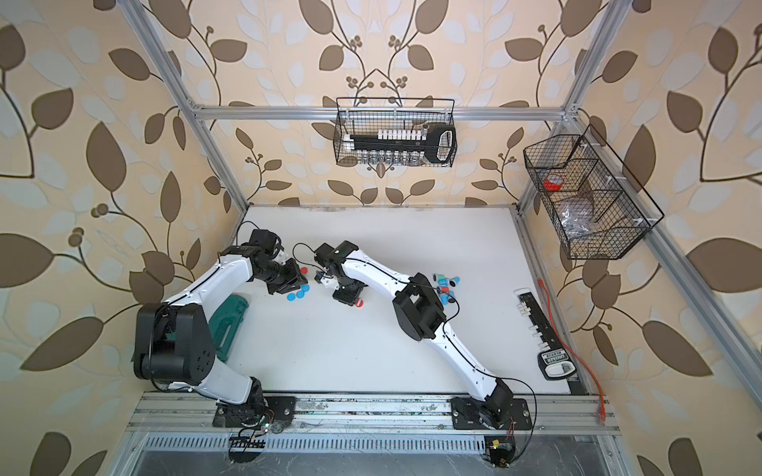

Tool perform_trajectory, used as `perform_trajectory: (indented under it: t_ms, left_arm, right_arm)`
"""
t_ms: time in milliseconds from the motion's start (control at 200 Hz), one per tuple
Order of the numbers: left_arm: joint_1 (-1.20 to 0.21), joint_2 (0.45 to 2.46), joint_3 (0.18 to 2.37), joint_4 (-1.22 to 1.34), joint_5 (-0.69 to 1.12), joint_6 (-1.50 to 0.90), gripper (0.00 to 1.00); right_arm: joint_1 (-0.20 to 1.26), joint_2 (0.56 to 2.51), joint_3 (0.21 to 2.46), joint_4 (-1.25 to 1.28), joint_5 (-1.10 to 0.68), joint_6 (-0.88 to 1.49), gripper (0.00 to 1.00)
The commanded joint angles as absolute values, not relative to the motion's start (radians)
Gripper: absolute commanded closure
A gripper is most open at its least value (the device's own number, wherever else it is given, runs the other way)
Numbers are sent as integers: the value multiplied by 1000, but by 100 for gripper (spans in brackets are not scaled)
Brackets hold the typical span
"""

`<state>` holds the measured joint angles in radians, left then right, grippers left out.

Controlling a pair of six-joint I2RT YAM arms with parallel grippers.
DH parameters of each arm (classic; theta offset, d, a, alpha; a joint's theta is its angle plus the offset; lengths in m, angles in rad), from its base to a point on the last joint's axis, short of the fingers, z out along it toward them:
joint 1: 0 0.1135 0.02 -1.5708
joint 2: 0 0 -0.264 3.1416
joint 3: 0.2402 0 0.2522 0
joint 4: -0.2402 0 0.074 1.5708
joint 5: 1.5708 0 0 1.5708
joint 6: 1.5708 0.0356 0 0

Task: Close the stamp cap
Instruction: Pick up the stamp from the center of the board.

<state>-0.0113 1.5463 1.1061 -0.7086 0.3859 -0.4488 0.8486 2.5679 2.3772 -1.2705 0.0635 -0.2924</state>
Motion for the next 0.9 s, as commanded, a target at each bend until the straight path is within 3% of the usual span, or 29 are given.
perform_trajectory:
  t_ms: [0, 895]
  left_arm:
    - [2, 1524, 1094, -709, 401, -438, 69]
    - [2, 1525, 1090, -709, 402, -442, 69]
  right_arm:
    - [845, 2552, 2396, -1276, 60, -287, 68]
    - [840, 2440, 2413, -1257, 3, -249, 92]
